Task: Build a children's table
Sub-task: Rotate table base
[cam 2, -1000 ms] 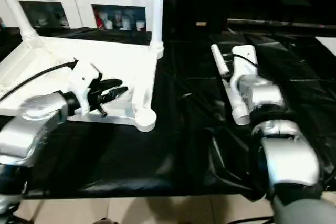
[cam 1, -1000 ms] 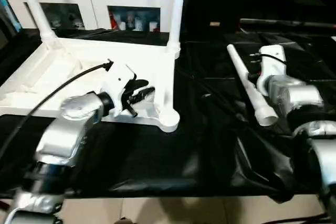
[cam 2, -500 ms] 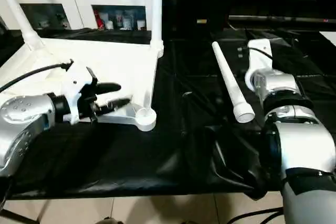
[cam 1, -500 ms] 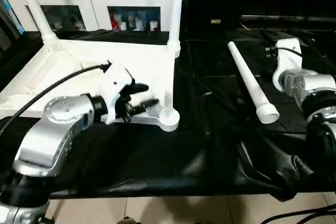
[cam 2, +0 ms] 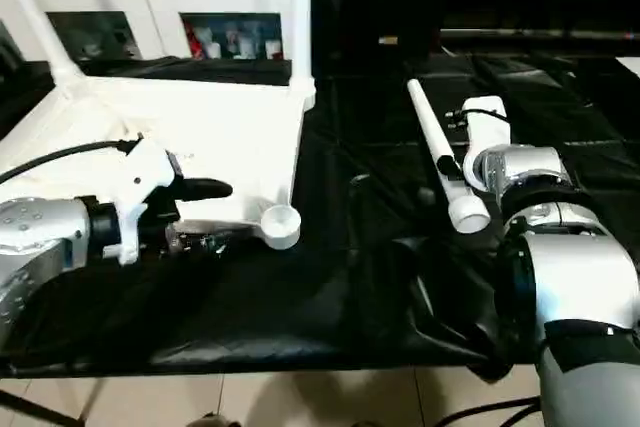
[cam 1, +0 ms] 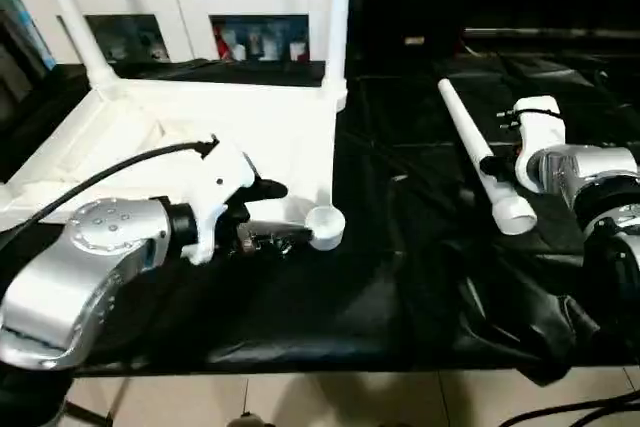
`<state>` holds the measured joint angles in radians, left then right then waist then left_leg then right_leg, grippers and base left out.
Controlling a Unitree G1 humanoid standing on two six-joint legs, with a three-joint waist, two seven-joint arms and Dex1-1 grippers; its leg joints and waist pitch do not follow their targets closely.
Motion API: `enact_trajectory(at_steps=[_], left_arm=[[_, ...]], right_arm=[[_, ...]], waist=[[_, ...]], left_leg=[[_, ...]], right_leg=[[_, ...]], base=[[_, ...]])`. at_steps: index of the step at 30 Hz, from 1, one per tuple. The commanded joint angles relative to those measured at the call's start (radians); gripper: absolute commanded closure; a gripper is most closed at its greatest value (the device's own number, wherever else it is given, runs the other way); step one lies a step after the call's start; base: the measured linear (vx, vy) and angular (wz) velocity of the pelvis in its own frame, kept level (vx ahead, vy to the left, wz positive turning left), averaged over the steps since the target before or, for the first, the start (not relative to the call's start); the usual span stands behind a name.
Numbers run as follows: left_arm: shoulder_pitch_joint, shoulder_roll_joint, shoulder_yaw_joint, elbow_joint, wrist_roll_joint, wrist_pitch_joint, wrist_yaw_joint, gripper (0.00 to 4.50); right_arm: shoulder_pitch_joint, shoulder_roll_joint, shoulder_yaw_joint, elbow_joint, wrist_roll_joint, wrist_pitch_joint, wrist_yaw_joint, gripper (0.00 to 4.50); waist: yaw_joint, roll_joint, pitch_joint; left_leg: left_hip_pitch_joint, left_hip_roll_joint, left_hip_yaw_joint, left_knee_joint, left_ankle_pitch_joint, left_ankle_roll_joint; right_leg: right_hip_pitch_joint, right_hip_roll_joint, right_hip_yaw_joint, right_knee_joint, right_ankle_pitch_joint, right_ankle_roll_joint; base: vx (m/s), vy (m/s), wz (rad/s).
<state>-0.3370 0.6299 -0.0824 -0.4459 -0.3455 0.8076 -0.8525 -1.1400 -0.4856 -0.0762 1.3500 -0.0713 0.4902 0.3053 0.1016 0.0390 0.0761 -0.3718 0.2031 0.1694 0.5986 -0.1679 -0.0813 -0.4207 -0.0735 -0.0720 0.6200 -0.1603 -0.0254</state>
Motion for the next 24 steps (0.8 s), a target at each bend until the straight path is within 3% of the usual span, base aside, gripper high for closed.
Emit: enact_trajectory(at_steps=[1, 2, 5, 7, 12, 13, 18, 21, 22, 24], left_arm=[[0.009, 0.019, 0.017, -0.031, -0.02, 0.024, -0.012, 0.19], [0.012, 0.026, 0.019, -0.042, -0.029, 0.037, -0.014, 0.09], [0.017, 0.036, 0.026, -0.07, -0.05, 0.065, -0.012, 0.09], [0.026, 0.058, 0.042, -0.104, -0.082, 0.101, -0.017, 0.09], [0.036, 0.089, 0.067, -0.144, -0.113, 0.142, -0.025, 0.09], [0.041, 0.1, 0.072, -0.149, -0.12, 0.147, -0.028, 0.09], [0.046, 0.12, 0.084, -0.166, -0.142, 0.171, -0.025, 0.0], [0.044, 0.129, 0.092, -0.174, -0.161, 0.191, -0.019, 0.0], [0.046, 0.131, 0.095, -0.178, -0.165, 0.196, -0.02, 0.0], [0.048, 0.141, 0.097, -0.185, -0.178, 0.207, -0.023, 0.0]], right_arm=[[-0.029, -0.009, 0.01, 0.017, -0.016, 0.019, 0.005, 1.1], [-0.029, -0.011, 0.012, 0.018, -0.023, 0.024, 0.006, 1.1], [-0.03, -0.015, 0.018, 0.02, -0.038, 0.027, 0.006, 1.1], [-0.032, -0.02, 0.023, 0.021, -0.048, 0.022, 0.012, 1.1], [-0.042, -0.026, 0.034, 0.021, -0.062, 0.031, 0.03, 1.1], [-0.044, -0.025, 0.045, 0.022, -0.075, 0.032, 0.045, 1.1], [-0.044, -0.025, 0.061, 0.025, -0.098, 0.042, 0.082, 1.5], [-0.045, -0.026, 0.077, 0.027, -0.112, 0.052, 0.116, 1.85], [-0.045, -0.025, 0.08, 0.028, -0.114, 0.055, 0.133, 1.85], [-0.045, -0.025, 0.097, 0.03, -0.128, 0.059, 0.171, 2.11]], waist=[[0.002, 0.005, -0.069], [-0.001, 0.008, -0.061], [-0.003, 0.003, -0.055], [-0.006, 0.005, -0.043], [-0.013, 0.006, -0.041], [-0.015, 0.006, -0.033], [-0.019, 0.005, -0.023], [-0.019, 0.004, -0.019], [-0.019, -0.004, -0.023], [-0.017, 0.001, -0.02]], left_leg=[[0.005, 0.005, -0.002, -0.057, -0.34, -0.02], [0.005, 0.004, -0.001, -0.059, -0.35, -0.02], [0.004, 0.002, -0.002, -0.06, -0.343, -0.012], [0.001, 0.001, -0.001, -0.061, -0.338, -0.008], [-0.013, -0.001, 0.0, -0.056, -0.256, 0.012], [-0.013, -0.001, 0.001, -0.057, -0.266, 0.017], [-0.009, 0.001, 0.0, -0.059, -0.289, 0.015], [-0.011, 0.004, 0.001, -0.06, -0.265, 0.019], [-0.01, 0.004, 0.003, -0.058, -0.256, 0.022], [-0.012, 0.006, 0.002, -0.059, -0.247, 0.025]], right_leg=[[0.05, -0.045, 0.03, -0.074, -0.349, -0.195], [0.046, -0.042, 0.031, -0.076, -0.355, -0.193], [0.047, -0.044, 0.031, -0.078, -0.38, -0.181], [0.042, -0.041, 0.033, -0.079, -0.382, -0.18], [0.043, -0.037, 0.034, -0.068, -0.282, -0.199], [0.039, -0.037, 0.033, -0.071, -0.296, -0.2], [0.038, -0.04, 0.034, -0.074, -0.34, -0.2], [0.038, -0.039, 0.037, -0.071, -0.304, -0.218], [0.04, -0.039, 0.037, -0.07, -0.293, -0.224], [0.04, -0.041, 0.038, -0.068, -0.29, -0.229]], base=[[0.0, 0.0, 0.0], [0.0, 0.0, 0.0], [0.0, 0.0, 0.0], [0.0, 0.0, 0.0], [0.0, 0.0, 0.0], [0.0, 0.0, 0.0], [0.0, 0.0, 0.0], [0.0, 0.0, 0.0], [0.0, 0.0, 0.0], [0.0, 0.0, 0.0]])
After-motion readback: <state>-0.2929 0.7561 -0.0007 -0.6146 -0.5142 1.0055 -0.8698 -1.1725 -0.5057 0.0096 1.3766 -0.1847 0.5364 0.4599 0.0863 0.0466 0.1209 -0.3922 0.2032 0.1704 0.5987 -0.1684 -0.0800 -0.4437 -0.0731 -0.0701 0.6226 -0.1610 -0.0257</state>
